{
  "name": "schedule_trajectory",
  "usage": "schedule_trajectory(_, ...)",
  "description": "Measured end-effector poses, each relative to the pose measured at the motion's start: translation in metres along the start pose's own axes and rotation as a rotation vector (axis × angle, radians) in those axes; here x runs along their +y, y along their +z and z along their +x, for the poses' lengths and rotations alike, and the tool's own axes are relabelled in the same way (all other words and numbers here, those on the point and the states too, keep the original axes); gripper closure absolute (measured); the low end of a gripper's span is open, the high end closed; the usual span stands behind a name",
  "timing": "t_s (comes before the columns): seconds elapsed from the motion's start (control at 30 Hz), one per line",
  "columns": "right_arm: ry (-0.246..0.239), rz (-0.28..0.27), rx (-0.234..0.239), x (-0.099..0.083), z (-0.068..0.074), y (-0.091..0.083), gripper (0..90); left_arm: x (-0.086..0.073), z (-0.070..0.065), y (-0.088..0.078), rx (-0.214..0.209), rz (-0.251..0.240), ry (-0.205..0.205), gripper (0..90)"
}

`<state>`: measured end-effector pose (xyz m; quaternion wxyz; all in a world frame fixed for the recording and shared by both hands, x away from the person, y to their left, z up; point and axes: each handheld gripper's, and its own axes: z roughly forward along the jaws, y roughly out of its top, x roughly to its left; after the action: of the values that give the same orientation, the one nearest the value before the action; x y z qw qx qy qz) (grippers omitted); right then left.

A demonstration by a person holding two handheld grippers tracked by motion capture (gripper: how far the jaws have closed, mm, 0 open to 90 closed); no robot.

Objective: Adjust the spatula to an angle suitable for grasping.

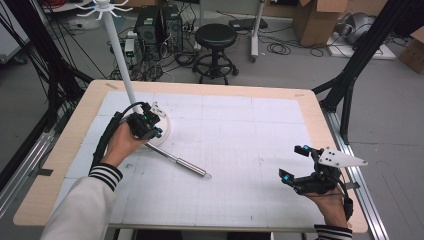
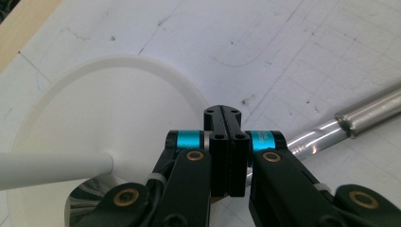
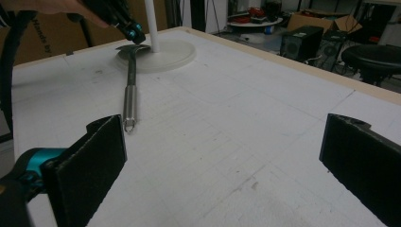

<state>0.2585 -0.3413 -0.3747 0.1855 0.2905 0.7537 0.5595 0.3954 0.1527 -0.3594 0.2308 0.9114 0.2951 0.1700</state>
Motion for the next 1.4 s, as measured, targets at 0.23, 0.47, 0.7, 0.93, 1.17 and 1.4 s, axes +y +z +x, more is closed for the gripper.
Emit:
schedule_trajectory(0.23,0.003,-0.001,0.000,0.000,0.000,0.000,0.4,-0.007,0.008,0.013,0.004,0.043,-0.026,90.0)
schedule_trajectory(0.47,0.001,0.000,0.004,0.000,0.001,0.001,0.4,-0.012,0.013,0.025,-0.014,0.081,-0.032,90.0)
schedule_trajectory(0.7,0.001,0.010,0.006,0.000,0.002,0.001,0.4,-0.017,0.020,0.033,-0.024,0.101,-0.054,90.0)
schedule_trajectory(0.93,0.001,0.012,0.001,-0.001,0.002,0.001,0.3,-0.021,0.024,0.037,-0.031,0.137,-0.041,90.0)
schedule_trajectory(1.17,0.000,0.017,0.002,-0.002,0.002,0.003,0.4,-0.024,0.023,0.040,-0.046,0.169,-0.036,90.0)
schedule_trajectory(1.4,-0.004,0.014,0.002,-0.001,0.002,0.002,0.4,-0.026,0.023,0.036,-0.056,0.199,0.000,90.0)
